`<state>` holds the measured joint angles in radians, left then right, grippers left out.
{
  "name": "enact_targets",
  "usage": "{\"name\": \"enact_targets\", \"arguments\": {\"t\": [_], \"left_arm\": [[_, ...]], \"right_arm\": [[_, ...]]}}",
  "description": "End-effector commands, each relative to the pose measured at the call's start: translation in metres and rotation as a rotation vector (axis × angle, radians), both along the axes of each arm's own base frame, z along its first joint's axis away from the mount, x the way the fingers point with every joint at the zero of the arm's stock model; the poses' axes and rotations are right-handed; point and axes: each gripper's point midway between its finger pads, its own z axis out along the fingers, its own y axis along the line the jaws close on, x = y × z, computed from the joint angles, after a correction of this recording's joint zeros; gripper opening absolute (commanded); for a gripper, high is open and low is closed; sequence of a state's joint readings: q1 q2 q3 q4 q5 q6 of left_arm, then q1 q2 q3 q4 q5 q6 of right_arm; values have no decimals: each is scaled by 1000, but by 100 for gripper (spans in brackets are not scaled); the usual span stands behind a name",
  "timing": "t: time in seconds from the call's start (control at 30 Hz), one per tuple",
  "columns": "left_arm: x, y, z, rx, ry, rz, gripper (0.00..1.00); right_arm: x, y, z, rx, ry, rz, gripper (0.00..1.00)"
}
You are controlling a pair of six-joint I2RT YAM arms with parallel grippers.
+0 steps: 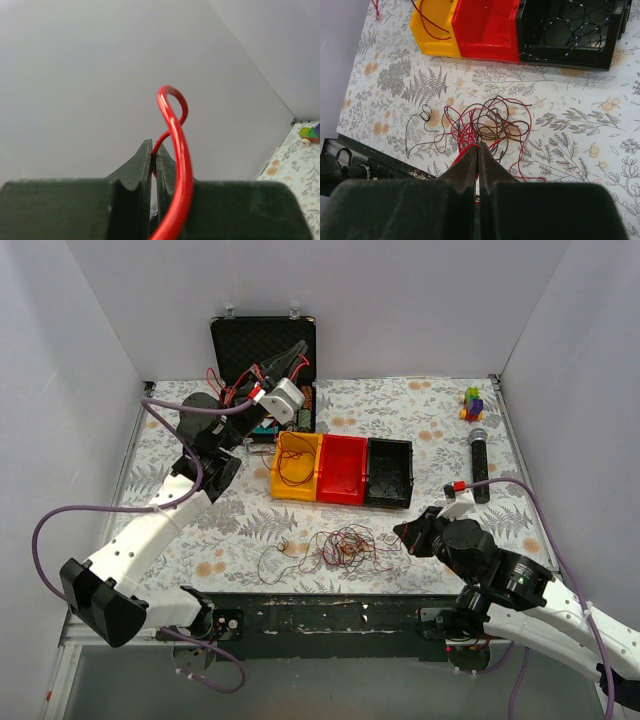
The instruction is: Untangle the cables
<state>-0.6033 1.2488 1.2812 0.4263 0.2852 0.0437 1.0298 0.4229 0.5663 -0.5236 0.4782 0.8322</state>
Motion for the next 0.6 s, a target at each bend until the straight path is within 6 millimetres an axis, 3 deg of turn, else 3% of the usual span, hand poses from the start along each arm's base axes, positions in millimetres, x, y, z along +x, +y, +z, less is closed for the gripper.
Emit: {"name": "enact_targets", "arguments": {"t": [0.0,0.37,0.57], "left_arm": [[16,12,4,-30,-7,32,0],[51,13,-30,17,14,73,0],[56,7,-28,13,15,49,0]], "right_arm": [[3,7,15,22,-46,23,1],[1,3,22,31,-58,25,1],[1,1,18,27,-52,17,1]]}}
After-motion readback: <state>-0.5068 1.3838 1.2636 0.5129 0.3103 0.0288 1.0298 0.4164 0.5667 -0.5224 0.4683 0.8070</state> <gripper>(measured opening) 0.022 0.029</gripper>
